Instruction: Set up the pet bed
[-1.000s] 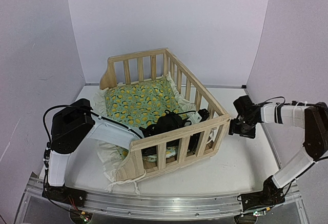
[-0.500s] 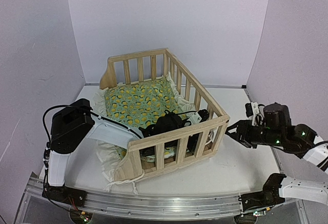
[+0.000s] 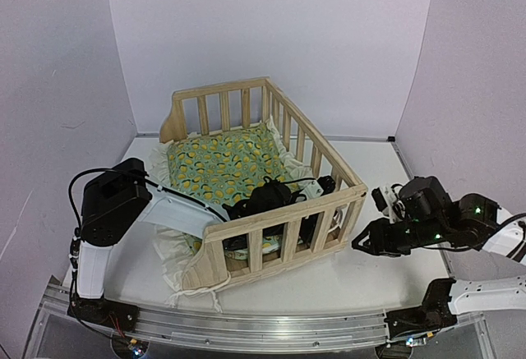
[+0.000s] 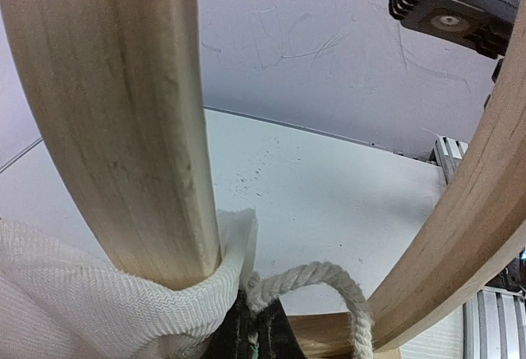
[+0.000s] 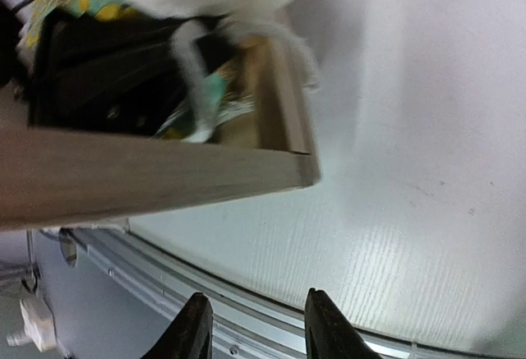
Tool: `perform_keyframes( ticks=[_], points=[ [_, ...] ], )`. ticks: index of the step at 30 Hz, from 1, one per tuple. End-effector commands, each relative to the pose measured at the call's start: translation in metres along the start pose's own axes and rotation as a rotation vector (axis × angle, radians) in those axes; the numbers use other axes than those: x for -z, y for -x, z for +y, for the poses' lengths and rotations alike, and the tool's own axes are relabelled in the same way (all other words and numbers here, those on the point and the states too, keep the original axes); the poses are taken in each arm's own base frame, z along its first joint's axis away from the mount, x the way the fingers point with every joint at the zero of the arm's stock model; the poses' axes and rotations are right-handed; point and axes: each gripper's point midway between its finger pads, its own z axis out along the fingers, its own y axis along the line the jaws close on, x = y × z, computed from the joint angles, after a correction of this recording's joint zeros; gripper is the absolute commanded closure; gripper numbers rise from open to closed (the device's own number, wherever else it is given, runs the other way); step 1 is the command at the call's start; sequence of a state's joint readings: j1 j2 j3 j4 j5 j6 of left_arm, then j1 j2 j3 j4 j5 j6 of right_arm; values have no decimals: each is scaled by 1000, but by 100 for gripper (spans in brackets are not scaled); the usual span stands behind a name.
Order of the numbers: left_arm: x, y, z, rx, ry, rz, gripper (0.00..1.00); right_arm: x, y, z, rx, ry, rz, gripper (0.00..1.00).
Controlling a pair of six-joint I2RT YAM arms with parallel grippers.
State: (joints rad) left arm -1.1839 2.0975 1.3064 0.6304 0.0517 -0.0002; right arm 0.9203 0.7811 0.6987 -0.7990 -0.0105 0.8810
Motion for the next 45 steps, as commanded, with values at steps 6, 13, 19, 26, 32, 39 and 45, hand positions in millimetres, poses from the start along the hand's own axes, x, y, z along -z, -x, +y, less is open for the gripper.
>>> perform_keyframes(
  ticks=[6,13,19,26,32,39,45],
  points=[
    [13,48,49,10,214,-136,100,15,36,73,88,351,-179,58],
    [11,47,59,51,249,-144,100,3,83,33,-90,95,-401,58],
    [0,49,62,108,239,-164,100,8,138,-10,-96,-62,-516,59],
    [-7,45,80,106,334,-168,100,5,163,-1,86,-85,-420,50],
    [-25,47,71,49,278,-177,100,18,123,2,61,11,-320,47],
    [-42,52,49,5,142,-193,100,14,124,18,73,123,-348,67],
    [-49,47,35,13,55,-187,100,-8,119,15,41,160,-317,68]
  ],
)
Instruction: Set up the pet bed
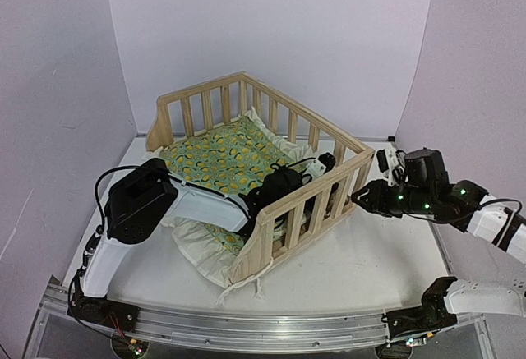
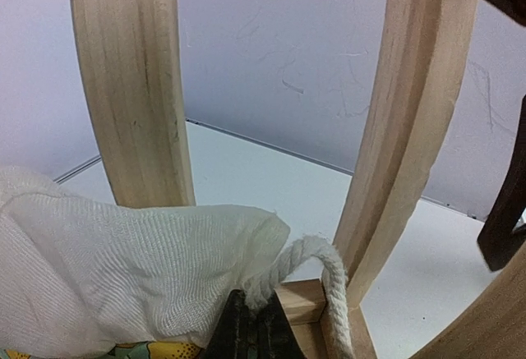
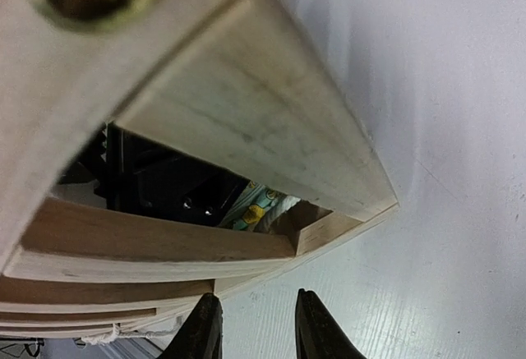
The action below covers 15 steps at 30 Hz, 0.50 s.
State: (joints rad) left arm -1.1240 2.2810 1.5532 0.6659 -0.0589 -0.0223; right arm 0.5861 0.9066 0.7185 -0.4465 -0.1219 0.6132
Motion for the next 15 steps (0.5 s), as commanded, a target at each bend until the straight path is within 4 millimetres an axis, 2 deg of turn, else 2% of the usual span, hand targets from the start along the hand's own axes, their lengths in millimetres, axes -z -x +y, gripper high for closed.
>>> perform_keyframes(
  ticks=[1,5,8,15],
  points=[
    [-4,26,-27,0,-114,-81,100,-10,9,11,-39,80,-48,68],
    [-5,29,-28,19,-116,-86,100,-17,9,8,-134,108,-93,67],
    [-6,33,-31,36,-135,-93,100,-18,13,-4,-220,86,-157,69],
    [-5,32,-33,49,-149,-90,100,-25,20,-7,-288,88,-201,71]
  ],
)
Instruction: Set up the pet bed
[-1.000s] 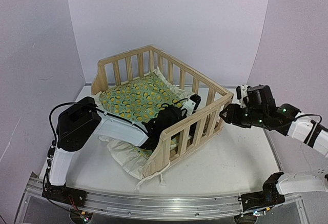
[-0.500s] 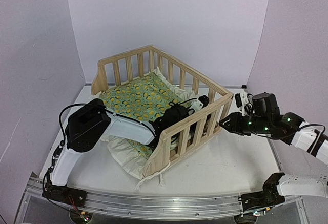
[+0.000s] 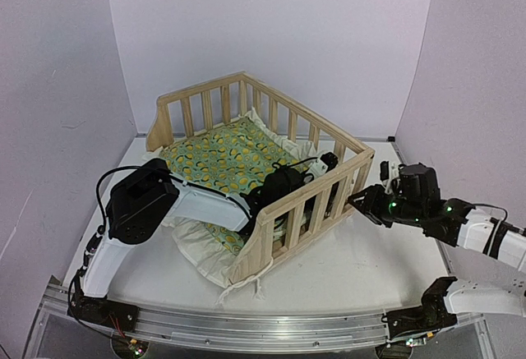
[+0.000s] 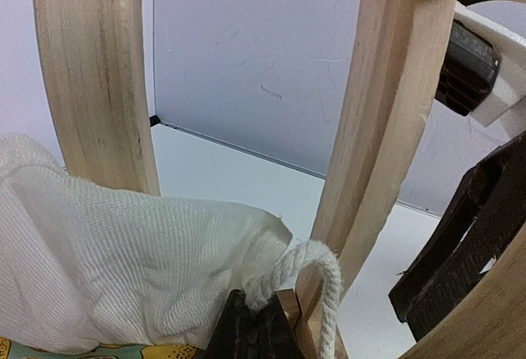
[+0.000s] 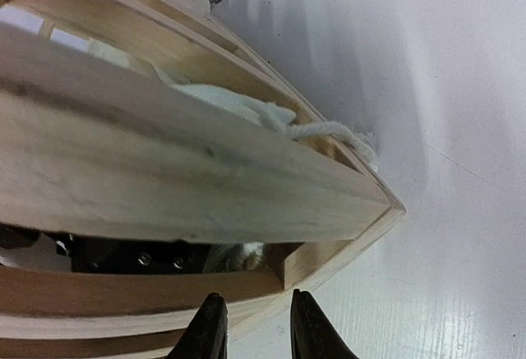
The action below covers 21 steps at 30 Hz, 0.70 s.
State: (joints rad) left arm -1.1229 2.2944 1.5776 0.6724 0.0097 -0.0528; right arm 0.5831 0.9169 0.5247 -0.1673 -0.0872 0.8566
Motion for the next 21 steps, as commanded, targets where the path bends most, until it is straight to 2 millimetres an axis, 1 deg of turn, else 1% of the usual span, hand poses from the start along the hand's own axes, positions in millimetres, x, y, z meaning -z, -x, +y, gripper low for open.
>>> perform_keyframes(
  ticks=[1,2,3,8,13,16,21],
  points=[
    [-3,27,-23,17,-83,-74,100,-2,28,23,-58,86,-108,70],
    [-3,26,-22,15,-81,-74,100,-3,27,25,-66,92,-102,70],
    [-4,25,-22,16,-81,-72,100,-2,31,29,-77,117,-117,69],
    [-5,26,-24,22,-88,-76,100,-13,30,30,-120,121,-98,69],
    [-5,25,-23,21,-87,-72,100,-23,26,24,-183,109,-87,70],
    [-4,26,-24,20,-87,-74,100,-27,26,21,-196,102,-89,67],
    [-3,23,-17,16,-50,-68,100,-35,24,21,-208,111,-82,67]
  ],
)
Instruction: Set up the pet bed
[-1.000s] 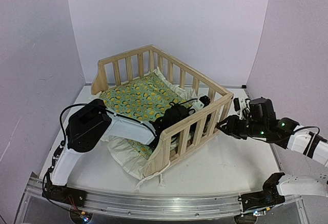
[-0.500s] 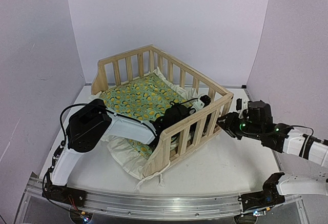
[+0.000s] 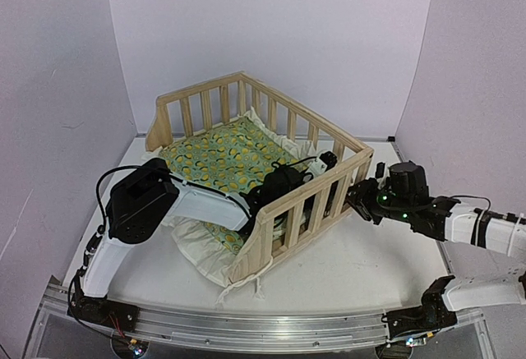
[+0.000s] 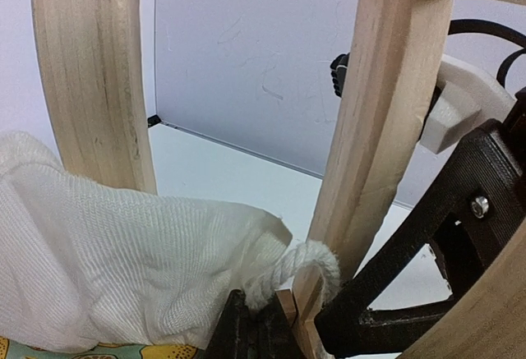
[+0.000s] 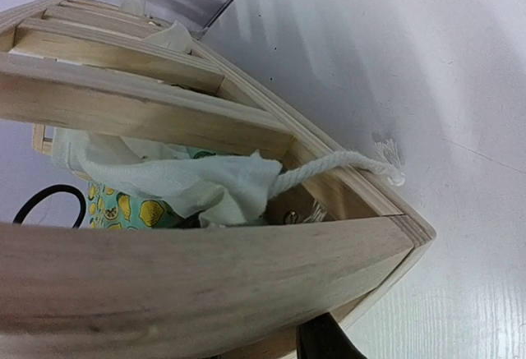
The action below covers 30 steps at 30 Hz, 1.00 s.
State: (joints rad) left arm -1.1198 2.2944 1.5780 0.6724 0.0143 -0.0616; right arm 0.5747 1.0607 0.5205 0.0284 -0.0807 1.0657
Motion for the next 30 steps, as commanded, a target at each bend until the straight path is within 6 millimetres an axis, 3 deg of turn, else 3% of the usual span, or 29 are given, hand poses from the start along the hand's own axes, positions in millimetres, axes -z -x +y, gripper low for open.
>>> perform_keyframes(
  ticks=[1,15,20,30],
  points=[
    [-2,23,-17,2,-45,-68,100,-10,7,18,2,83,-31,67],
    [2,22,-11,-32,-37,-59,100,-20,6,26,70,124,-20,65],
    [9,19,-8,-55,-53,-46,100,-26,4,24,74,122,-10,68],
    [17,10,-9,-180,-86,-36,100,-30,6,16,76,95,-31,64]
  ],
)
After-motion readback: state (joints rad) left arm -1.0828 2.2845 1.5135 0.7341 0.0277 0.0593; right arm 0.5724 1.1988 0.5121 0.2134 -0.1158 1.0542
